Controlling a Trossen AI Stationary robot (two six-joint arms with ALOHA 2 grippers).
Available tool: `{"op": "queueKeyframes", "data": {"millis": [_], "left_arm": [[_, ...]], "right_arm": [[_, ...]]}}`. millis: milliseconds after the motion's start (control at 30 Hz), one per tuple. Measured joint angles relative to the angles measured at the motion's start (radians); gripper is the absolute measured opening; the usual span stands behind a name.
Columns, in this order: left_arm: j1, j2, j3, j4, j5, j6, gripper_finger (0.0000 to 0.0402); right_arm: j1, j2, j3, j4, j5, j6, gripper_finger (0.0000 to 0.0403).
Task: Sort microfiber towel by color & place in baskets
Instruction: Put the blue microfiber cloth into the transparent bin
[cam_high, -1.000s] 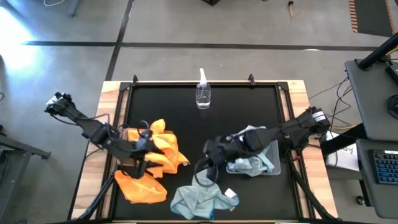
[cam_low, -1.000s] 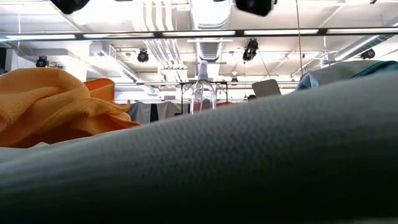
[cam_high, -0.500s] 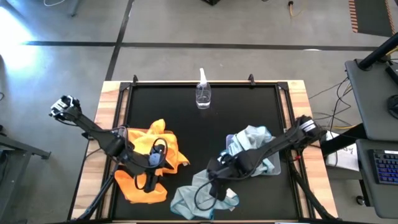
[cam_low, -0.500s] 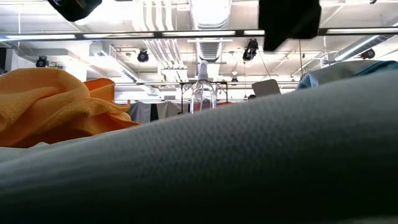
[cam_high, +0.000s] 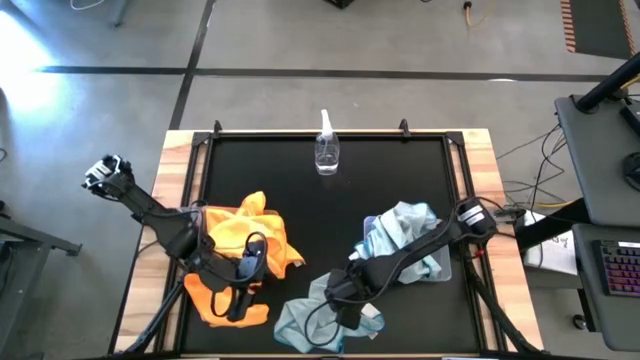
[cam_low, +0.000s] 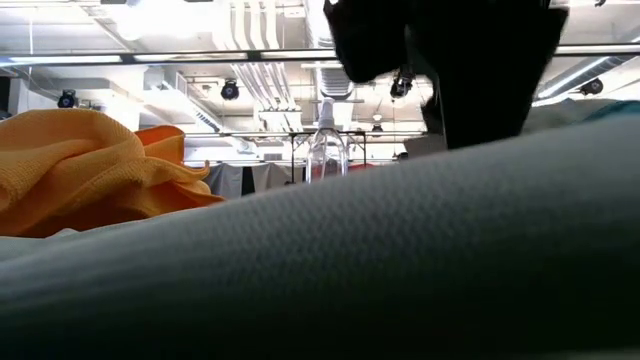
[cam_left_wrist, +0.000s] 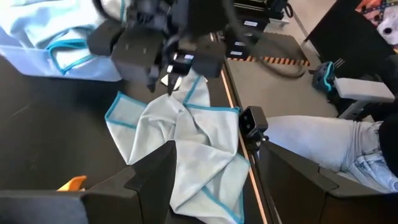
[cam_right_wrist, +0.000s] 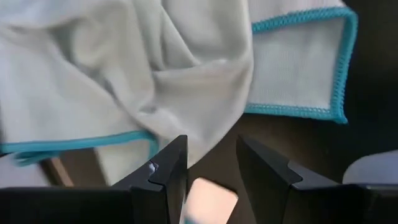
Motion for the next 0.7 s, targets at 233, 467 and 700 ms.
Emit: {"op": "queueKeyframes", "data": {"millis": [233, 467, 700], "left_arm": [[-0.003, 0.007, 0.007, -0.002, 0.0, 0.012, 0.0214], [-0.003, 0.007, 0.005, -0.008, 0.0, 0.014, 0.0214], [-0.003, 0.007, 0.005, -0.007, 0.0, 0.028, 0.0214]], "right_arm": [[-0.004, 0.048, 0.0, 0.028, -0.014, -0.025, 0.0132], [-0.007, 0.064, 0.001, 0.102, -0.043, -0.037, 0.0132], [-0.007, 0.071, 0.002, 0.103, -0.043, -0.043, 0.0132]]}}
